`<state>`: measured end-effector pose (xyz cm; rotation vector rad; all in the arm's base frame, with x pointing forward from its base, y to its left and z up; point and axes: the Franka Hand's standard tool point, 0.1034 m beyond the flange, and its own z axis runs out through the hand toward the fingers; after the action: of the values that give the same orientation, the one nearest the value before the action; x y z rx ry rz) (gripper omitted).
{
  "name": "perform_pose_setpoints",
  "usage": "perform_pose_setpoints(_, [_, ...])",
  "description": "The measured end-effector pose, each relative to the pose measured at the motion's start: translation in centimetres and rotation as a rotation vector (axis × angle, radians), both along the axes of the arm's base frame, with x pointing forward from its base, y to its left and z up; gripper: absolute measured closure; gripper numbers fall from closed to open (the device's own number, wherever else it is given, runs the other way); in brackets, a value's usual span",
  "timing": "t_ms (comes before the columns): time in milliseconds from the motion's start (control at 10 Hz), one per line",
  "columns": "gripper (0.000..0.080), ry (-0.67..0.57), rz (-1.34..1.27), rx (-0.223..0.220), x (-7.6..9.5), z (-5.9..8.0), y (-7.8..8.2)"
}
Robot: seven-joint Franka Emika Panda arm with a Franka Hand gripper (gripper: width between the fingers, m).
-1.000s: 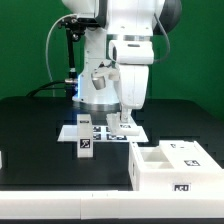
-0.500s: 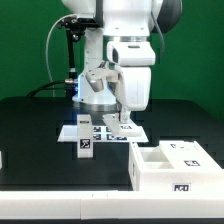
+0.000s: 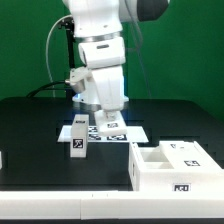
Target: Assemble cabinet
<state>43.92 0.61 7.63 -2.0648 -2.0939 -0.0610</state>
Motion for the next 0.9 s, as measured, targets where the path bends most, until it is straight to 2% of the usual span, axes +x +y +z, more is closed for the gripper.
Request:
perform_pose_setpoints(200, [0.0732, 0.001, -0.033, -0.021, 0.8, 1.0, 2.1])
perform_pose_setpoints(600, [0.0732, 0.004, -0.036, -0.026, 0.7, 0.6, 1.7])
perform_pose_setpoints(900, [0.0732, -0.04, 0.024, -0.016, 0.9, 0.4, 2.6])
